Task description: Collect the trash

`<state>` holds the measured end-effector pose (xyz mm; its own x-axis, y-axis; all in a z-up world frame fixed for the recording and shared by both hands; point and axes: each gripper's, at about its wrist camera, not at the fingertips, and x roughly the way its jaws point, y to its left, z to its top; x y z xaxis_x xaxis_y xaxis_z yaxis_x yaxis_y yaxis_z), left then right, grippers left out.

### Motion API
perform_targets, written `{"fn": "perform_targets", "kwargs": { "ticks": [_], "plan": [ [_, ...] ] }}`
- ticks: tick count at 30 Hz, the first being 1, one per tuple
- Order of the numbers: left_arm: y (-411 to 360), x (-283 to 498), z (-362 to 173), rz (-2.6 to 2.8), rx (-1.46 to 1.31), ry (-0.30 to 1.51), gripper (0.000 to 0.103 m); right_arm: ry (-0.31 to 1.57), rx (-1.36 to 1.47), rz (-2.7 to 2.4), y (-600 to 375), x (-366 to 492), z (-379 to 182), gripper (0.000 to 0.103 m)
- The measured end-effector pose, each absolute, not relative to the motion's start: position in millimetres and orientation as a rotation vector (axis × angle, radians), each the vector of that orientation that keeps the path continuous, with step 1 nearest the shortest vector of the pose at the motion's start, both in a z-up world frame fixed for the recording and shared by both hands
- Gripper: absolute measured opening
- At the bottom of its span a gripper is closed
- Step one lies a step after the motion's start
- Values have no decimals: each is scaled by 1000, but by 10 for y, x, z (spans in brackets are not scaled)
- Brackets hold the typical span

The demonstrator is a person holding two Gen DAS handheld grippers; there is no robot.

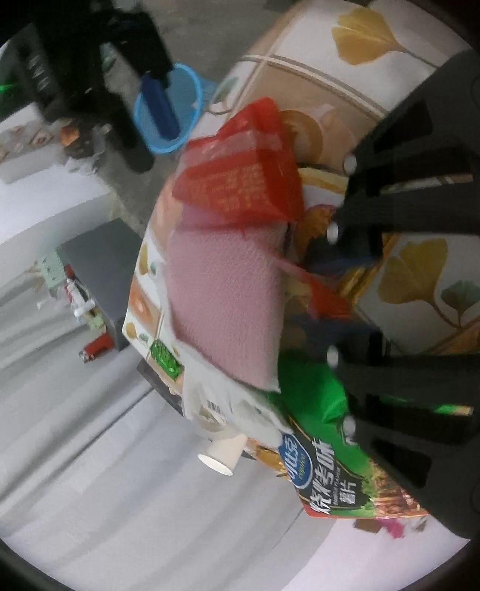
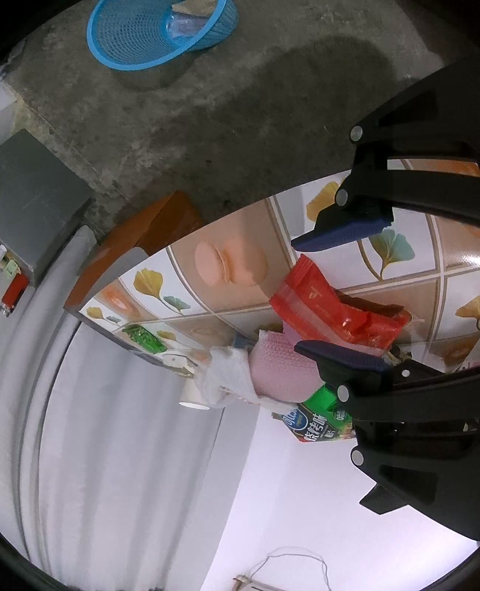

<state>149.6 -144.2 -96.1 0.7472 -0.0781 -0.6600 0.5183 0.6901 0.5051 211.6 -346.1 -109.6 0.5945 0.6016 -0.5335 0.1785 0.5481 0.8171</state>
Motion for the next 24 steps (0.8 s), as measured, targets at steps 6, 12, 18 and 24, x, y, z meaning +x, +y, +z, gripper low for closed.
{"fn": "perform_targets", "kwargs": {
  "ticks": [6,12,18,24],
  "plan": [
    [-1432,1370,-913,-381,756,604,1,930,991,298,-3467,2123,-1097,49],
    [-1286,1226,-629,-404,651,559,1,903,1031,345,-3479,2180,-991,49],
    [-1141,1064,-402,-436,563,544,1,944,1110,431,-3314,2516,-961,56],
    [-1025,1021,-376,-467,471,575,1,1037,1204,406,-3216,2954,-1142,58]
  ]
}}
